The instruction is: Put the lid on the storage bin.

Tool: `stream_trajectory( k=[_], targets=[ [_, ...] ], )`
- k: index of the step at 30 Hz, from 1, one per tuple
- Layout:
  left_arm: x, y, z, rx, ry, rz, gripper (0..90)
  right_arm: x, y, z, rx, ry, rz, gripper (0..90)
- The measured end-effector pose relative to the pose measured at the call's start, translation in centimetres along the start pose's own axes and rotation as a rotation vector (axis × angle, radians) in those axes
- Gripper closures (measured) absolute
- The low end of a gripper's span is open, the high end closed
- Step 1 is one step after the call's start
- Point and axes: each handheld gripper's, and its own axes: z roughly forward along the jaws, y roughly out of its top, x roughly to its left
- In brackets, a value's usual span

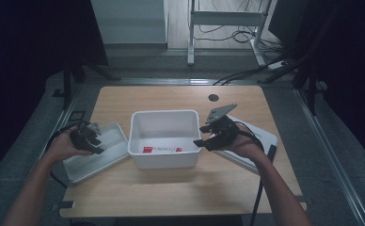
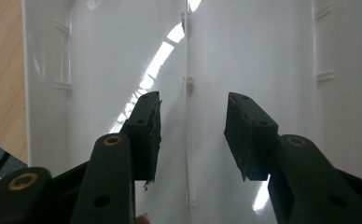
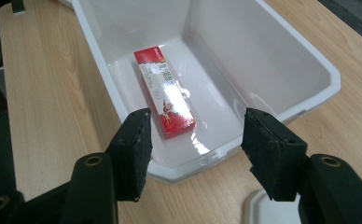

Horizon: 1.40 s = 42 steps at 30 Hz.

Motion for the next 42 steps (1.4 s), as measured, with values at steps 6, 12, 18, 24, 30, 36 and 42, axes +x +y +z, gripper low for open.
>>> stream_trajectory(
  k=[6,12,18,24,30,36,42],
  targets=[
    [0.2,0.3,0.3,0.021,-0.016,-0.004,62.5,0.2,-0.2,0.0,-0.003,0.001,-0.002,41.9],
    [0.6,0.3,0.7,0.052,-0.037,-0.008,71.0,0.2,-0.5,0.0,0.0,0.001,-0.001,41.9],
    [0.7,0.3,1.2,0.078,-0.044,-0.008,77.4,0.1,-0.6,0.1,0.004,0.001,0.002,41.8],
    [0.8,0.2,1.3,0.096,-0.059,-0.013,83.3,0.1,-0.7,0.3,0.008,0.002,0.007,41.9],
    [1.0,0.0,1.3,0.089,-0.075,-0.019,89.2,0.0,-0.8,0.5,0.01,0.004,0.008,41.8],
    [1.0,-0.1,1.2,0.08,-0.084,-0.013,89.7,0.0,-0.9,0.5,0.008,0.0,0.014,41.9],
    [1.0,0.4,-1.3,0.021,-0.072,0.003,89.8,0.0,-1.0,0.3,0.007,-0.001,0.014,41.9]
  ],
)
